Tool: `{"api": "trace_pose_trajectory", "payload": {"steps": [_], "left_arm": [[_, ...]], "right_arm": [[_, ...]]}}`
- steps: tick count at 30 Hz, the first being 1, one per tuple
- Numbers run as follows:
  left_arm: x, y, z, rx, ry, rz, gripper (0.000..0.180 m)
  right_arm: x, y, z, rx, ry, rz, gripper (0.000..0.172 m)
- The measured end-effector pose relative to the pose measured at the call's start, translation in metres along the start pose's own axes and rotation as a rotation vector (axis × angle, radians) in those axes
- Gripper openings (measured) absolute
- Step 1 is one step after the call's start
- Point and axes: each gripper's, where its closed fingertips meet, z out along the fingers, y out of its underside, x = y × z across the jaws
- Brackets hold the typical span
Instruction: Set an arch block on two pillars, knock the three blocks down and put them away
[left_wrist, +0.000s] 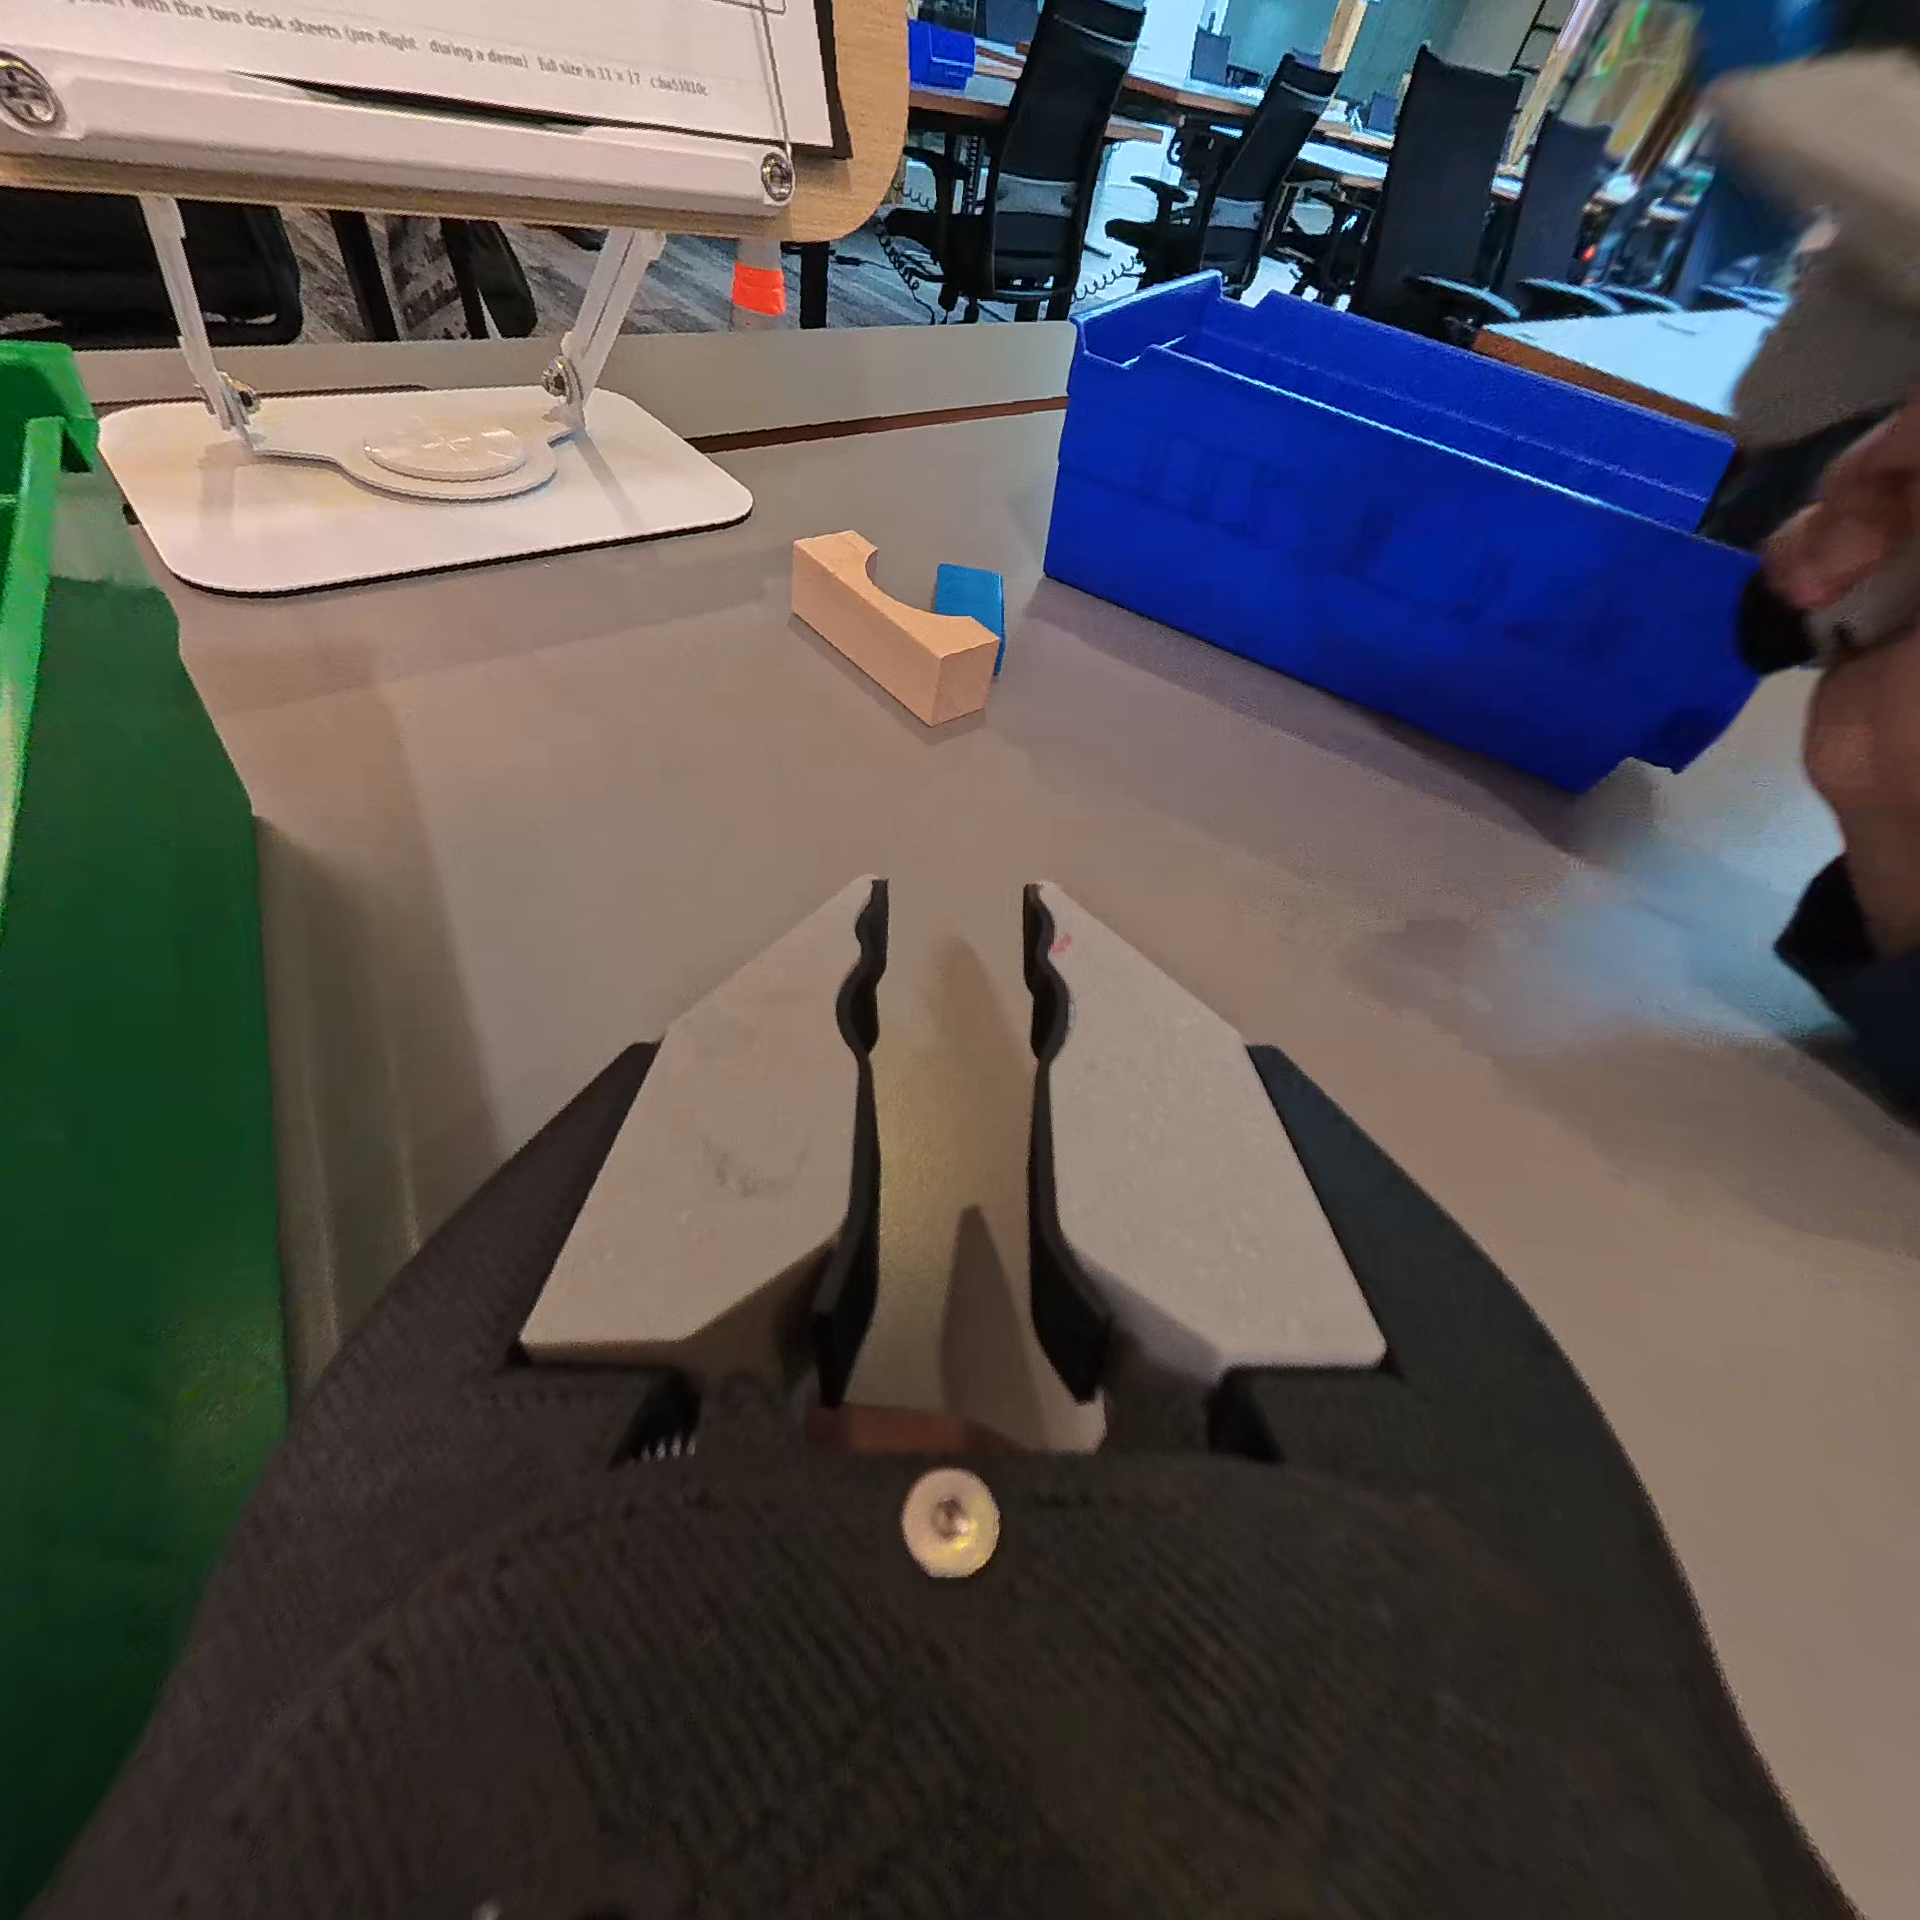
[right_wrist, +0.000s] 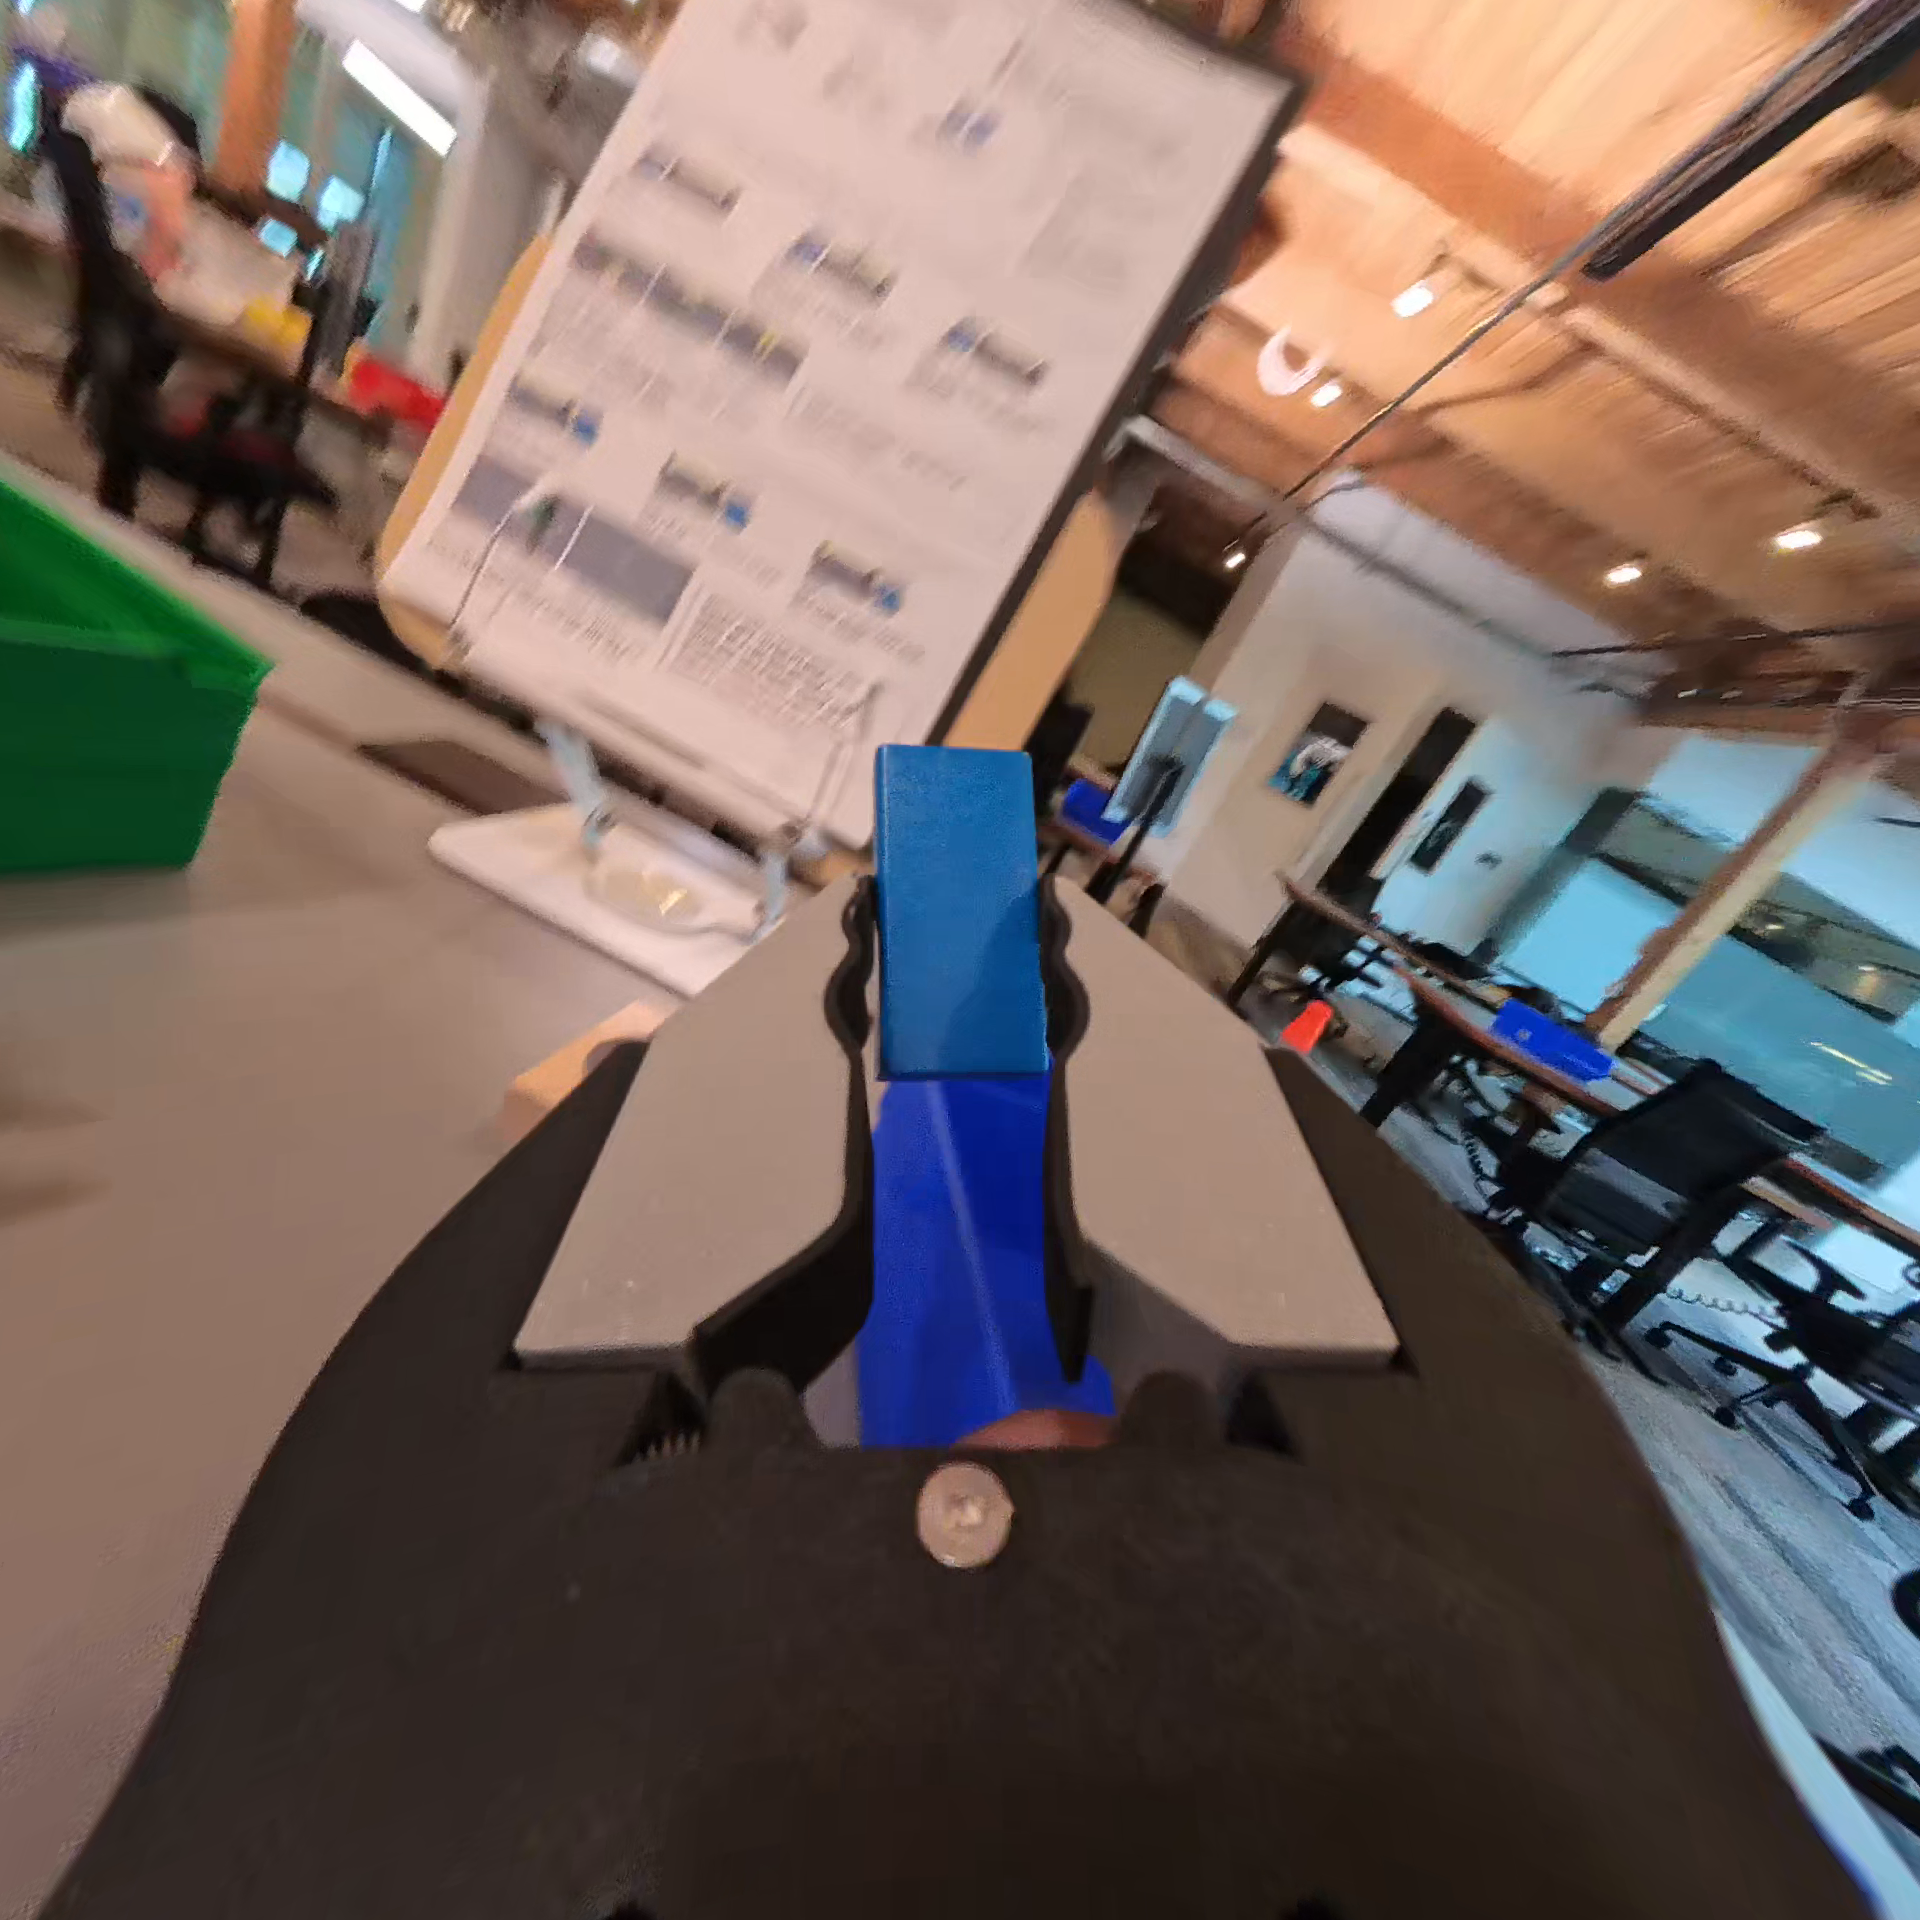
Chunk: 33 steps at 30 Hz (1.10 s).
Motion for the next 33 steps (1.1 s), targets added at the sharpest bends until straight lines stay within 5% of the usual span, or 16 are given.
{"api": "trace_pose_trajectory", "payload": {"steps": [4,8,9,11,15,23,29,33], "left_arm": [[0.001,0.001,0.001,-0.008,0.002,0.009,0.023],[0.001,0.002,0.002,-0.014,0.000,0.007,0.023],[0.000,0.002,0.002,-0.012,-0.001,0.005,0.023],[0.000,0.001,0.001,-0.010,-0.001,-0.002,0.023],[0.000,0.002,0.002,-0.014,-0.001,0.000,0.023],[0.000,0.002,0.001,-0.012,-0.002,0.005,0.023],[0.001,0.002,0.002,-0.015,0.002,0.007,0.023],[0.003,0.003,0.003,-0.024,0.008,0.014,0.023]], "right_arm": [[0.060,0.023,-0.005,-0.193,0.091,-0.039,0.028],[0.071,0.123,-0.007,-0.631,-0.052,0.159,0.031],[0.070,0.139,-0.009,-0.691,-0.077,0.196,0.044],[0.079,0.132,-0.008,-0.634,-0.046,0.198,0.048],[0.087,0.058,-0.014,-0.339,-0.011,0.193,0.034],[-0.012,0.027,-0.008,-0.295,-0.353,0.306,0.045],[-0.110,0.091,0.033,-0.493,-0.570,0.304,0.054],[-0.132,0.116,0.063,-0.622,-0.619,0.407,0.058]]}}
